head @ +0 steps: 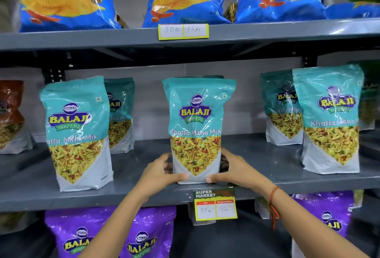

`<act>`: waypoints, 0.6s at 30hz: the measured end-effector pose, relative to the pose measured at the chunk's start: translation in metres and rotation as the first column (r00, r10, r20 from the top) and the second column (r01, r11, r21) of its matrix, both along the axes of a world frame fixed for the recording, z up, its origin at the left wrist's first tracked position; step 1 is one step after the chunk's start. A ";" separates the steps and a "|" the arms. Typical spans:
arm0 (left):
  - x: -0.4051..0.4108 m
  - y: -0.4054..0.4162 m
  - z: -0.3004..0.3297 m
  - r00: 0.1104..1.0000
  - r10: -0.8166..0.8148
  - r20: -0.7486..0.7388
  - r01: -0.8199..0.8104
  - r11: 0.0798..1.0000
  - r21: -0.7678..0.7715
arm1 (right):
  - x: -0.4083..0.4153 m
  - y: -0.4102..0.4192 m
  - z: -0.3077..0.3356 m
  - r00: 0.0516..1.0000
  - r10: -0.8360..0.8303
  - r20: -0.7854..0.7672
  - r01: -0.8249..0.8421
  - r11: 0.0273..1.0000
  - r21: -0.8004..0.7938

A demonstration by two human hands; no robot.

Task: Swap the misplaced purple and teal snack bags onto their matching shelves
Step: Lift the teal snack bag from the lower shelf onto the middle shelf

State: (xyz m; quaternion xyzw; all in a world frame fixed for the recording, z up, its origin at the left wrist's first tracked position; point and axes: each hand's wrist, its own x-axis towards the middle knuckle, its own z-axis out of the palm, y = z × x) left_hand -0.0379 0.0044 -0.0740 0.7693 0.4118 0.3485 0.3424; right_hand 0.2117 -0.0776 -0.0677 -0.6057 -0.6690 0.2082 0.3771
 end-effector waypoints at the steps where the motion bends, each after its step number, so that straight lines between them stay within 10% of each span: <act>1: 0.005 0.000 0.000 1.000 0.001 -0.009 -0.001 1.000 0.004 | 0.005 0.000 0.000 1.000 -0.008 -0.006 0.008 1.000 -0.005; 18: 0.032 -0.019 -0.001 1.000 -0.001 0.001 0.001 0.992 0.128 | 0.028 -0.009 -0.013 0.986 -0.131 -0.104 0.142 0.984 0.109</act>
